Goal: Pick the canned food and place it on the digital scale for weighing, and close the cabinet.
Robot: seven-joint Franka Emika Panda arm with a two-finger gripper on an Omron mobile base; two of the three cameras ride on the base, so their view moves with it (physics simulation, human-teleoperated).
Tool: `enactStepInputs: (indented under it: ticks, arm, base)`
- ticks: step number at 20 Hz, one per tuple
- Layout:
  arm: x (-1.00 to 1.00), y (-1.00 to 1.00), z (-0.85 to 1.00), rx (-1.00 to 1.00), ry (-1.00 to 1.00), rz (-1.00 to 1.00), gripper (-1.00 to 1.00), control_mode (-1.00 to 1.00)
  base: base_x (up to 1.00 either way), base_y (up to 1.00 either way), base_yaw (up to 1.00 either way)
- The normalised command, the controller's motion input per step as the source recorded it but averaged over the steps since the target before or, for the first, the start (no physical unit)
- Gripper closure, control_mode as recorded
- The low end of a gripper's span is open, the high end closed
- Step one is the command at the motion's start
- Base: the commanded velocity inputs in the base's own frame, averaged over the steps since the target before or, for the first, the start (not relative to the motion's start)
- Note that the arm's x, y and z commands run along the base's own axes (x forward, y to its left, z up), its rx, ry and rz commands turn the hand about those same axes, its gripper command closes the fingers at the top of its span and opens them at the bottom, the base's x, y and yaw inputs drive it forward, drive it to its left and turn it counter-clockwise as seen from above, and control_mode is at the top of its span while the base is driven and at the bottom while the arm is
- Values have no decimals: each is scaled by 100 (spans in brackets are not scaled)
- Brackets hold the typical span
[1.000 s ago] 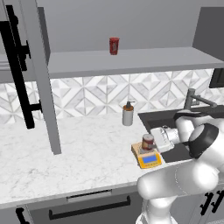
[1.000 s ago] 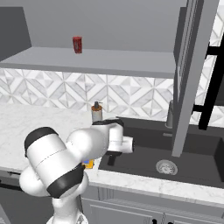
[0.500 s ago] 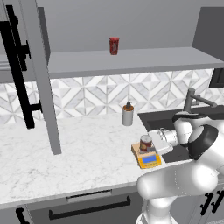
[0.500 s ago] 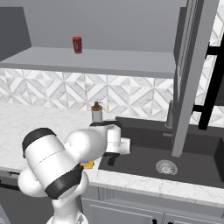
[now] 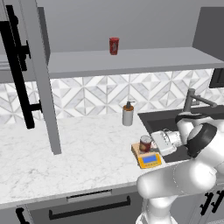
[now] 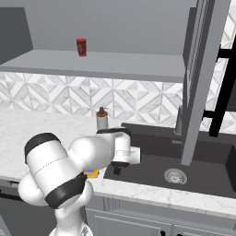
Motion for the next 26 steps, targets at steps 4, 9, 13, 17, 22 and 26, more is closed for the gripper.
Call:
enactStepInputs:
  ticks: [4, 9, 13, 17, 22, 26]
  arm:
    - [-5, -31, 0, 3, 0, 0, -100, -100]
    - [-35, -9, 65, 6, -46, 0, -100, -100]
    - [-52, -32, 92, 9, -47, -2, -100, -100]
    - [-46, -52, 84, 8, -21, 0, -100, -100]
    - [-35, -60, 96, 11, -24, 1, -100, -100]
    - [-38, -66, 73, 27, -26, 0, -100, -100]
  base:
    - [0, 0, 0]
    - [0, 0, 0]
    - [0, 0, 0]
    - [0, 0, 0]
    - [0, 0, 0]
    - [0, 0, 0]
